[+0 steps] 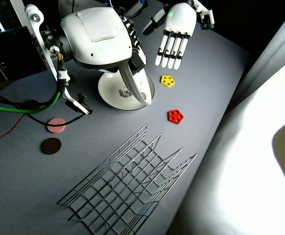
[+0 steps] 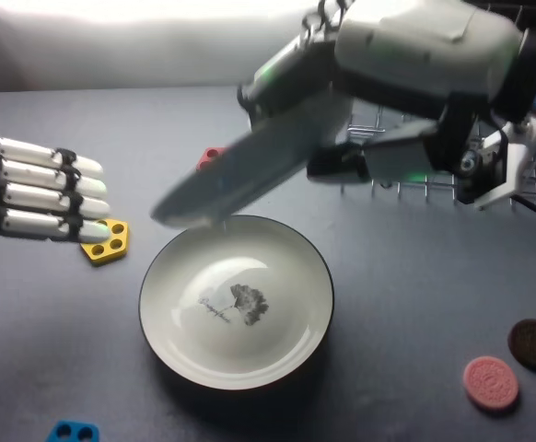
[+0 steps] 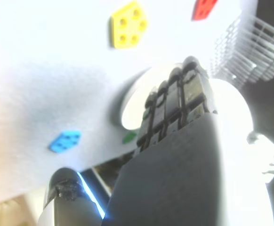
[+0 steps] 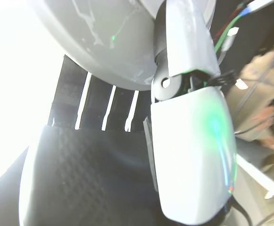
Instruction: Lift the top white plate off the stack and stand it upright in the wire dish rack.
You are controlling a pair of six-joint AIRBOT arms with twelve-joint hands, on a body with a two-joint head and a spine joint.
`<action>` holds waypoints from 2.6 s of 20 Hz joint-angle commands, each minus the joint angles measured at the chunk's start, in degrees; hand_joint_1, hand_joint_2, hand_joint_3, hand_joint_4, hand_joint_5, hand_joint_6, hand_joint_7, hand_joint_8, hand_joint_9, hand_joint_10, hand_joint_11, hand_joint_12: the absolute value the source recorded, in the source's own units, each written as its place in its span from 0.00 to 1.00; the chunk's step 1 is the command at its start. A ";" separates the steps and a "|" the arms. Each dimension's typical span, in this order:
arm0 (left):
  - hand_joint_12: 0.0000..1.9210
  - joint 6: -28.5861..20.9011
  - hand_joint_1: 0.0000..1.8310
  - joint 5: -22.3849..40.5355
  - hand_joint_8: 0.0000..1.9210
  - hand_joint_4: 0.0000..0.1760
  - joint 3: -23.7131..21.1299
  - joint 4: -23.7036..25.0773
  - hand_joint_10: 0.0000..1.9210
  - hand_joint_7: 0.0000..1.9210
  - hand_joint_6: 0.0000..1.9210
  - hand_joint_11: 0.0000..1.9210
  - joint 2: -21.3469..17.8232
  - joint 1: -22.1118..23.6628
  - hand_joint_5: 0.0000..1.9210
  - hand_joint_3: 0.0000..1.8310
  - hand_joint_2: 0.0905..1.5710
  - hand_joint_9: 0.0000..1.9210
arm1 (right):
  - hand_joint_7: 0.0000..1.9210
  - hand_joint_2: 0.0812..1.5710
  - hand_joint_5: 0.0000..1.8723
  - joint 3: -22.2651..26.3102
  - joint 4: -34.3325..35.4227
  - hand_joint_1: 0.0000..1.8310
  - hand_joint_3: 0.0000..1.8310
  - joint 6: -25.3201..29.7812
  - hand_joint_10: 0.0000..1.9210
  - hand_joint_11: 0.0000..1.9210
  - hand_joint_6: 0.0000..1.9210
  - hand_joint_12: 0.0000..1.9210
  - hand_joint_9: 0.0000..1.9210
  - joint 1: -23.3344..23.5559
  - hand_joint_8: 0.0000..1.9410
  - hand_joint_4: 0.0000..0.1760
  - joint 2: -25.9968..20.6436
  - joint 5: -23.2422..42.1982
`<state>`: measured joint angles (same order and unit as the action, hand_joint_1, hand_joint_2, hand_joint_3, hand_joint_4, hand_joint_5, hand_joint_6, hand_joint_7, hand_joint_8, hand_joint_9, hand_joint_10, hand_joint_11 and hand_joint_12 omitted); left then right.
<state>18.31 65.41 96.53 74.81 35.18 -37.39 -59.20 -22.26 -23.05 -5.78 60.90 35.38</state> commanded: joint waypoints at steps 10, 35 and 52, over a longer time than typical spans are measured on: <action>0.01 7.71 0.04 -0.15 0.00 0.00 0.09 -5.07 0.00 0.01 0.00 0.03 -2.02 0.99 0.01 0.00 0.55 0.00 | 0.41 0.73 0.38 0.56 20.49 0.81 0.00 0.26 0.57 0.40 0.70 0.83 0.44 1.52 0.50 0.00 -1.23 13.46; 0.01 8.69 0.07 1.06 0.00 0.00 0.69 -4.10 0.00 0.03 0.00 0.04 -2.79 1.01 0.03 0.00 0.55 0.03 | 0.39 0.75 0.35 -2.59 32.58 0.80 0.00 11.67 0.59 0.39 0.74 0.86 0.41 1.35 0.54 0.00 -4.11 13.55; 0.01 8.70 0.05 1.27 0.00 0.00 0.72 -3.87 0.00 0.02 0.00 0.03 -2.81 1.03 0.02 0.00 0.56 0.01 | 0.48 0.69 0.45 -8.05 31.89 0.81 0.00 21.52 0.47 0.49 0.62 0.73 0.51 1.31 0.43 0.00 -4.83 7.56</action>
<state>26.79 63.99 97.03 74.85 33.06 -37.43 -67.16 8.71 -2.87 -5.50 56.99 34.54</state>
